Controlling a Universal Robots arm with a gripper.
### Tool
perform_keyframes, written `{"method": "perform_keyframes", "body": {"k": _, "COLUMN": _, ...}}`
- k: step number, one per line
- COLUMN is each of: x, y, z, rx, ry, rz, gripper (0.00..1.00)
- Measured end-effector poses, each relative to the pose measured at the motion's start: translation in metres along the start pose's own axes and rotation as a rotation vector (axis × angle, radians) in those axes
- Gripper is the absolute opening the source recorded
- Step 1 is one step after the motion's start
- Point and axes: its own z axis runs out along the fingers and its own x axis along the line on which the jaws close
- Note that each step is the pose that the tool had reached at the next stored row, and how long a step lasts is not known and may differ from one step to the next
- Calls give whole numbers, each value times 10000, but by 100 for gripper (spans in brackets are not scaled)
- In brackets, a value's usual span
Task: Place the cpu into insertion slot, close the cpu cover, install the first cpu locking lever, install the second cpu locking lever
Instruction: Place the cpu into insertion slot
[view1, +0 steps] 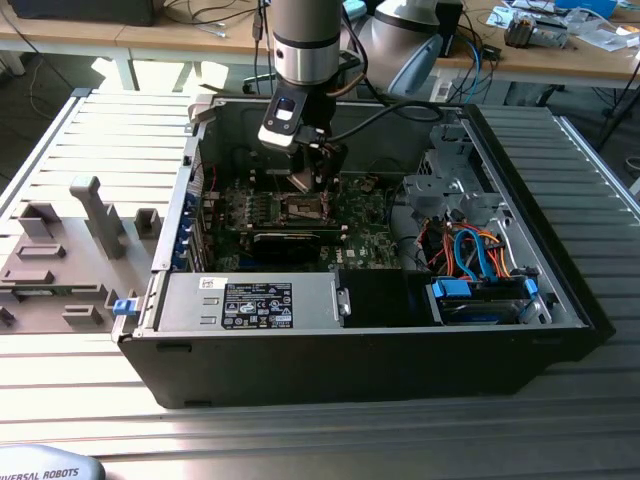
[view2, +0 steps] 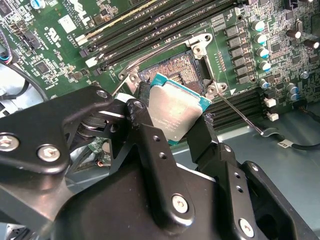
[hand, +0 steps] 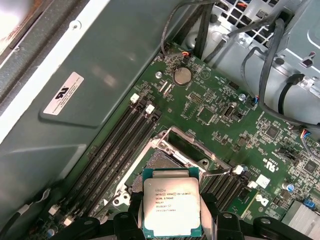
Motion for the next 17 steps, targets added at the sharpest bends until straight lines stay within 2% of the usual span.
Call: {"method": "perform_keyframes", "body": {"k": 17, "x": 0, "y": -1, "z": 12, "rx": 1, "ry": -13, "rz": 185, "gripper": 54}}
